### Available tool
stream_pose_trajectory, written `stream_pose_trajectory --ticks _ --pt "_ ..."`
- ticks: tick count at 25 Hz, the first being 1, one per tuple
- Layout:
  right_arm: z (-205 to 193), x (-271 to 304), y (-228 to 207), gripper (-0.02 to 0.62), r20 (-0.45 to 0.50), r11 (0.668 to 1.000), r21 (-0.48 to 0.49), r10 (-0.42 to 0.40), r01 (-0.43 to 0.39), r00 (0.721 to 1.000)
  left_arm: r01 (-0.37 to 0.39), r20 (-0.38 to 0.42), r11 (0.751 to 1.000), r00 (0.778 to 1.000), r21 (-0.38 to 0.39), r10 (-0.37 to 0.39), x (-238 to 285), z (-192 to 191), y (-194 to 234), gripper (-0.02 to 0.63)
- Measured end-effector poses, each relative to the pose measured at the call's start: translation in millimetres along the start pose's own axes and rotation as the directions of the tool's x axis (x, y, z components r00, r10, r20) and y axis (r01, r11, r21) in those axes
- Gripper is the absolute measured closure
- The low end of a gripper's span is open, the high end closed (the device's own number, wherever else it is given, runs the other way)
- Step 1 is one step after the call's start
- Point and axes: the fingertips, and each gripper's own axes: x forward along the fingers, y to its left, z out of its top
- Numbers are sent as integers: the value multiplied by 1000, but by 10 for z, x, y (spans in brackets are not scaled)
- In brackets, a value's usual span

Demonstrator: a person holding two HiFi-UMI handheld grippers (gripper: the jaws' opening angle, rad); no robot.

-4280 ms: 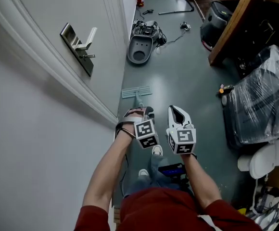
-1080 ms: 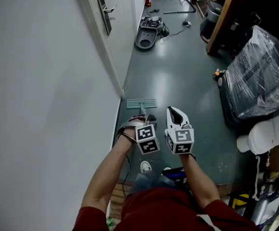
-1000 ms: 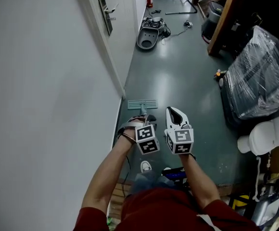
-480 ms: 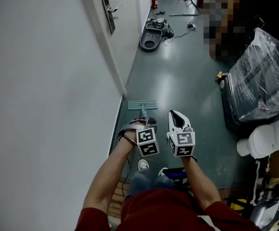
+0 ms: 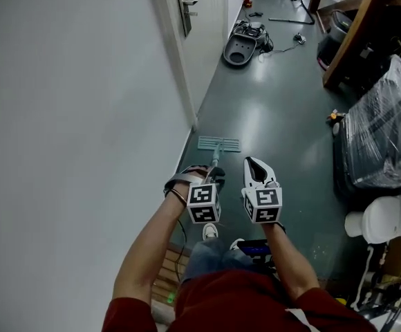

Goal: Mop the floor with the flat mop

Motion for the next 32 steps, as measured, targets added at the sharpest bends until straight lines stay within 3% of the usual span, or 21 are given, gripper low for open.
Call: stream_pose_trajectory --ticks 7,11,20,27,32 --pt "-9 280 302 578 -19 998 -13 63 -63 998 4 13 999 1000 -43 -4 -83 -134 119 535" --pt "-40 335 411 578 -35 998 -23 54 -55 998 20 33 999 999 -48 -18 -155 -136 206 535" --pt "120 759 383 578 -31 987 42 -153 154 988 108 66 991 991 77 -113 -342 -456 689 540" --pt "258 977 689 578 -28 963 88 -253 255 967 149 94 976 982 158 -165 -521 -865 566 523" --pt "203 1013 931 578 -52 954 93 -280 284 959 124 101 978 985 170 -142 -611 -1147 449 523"
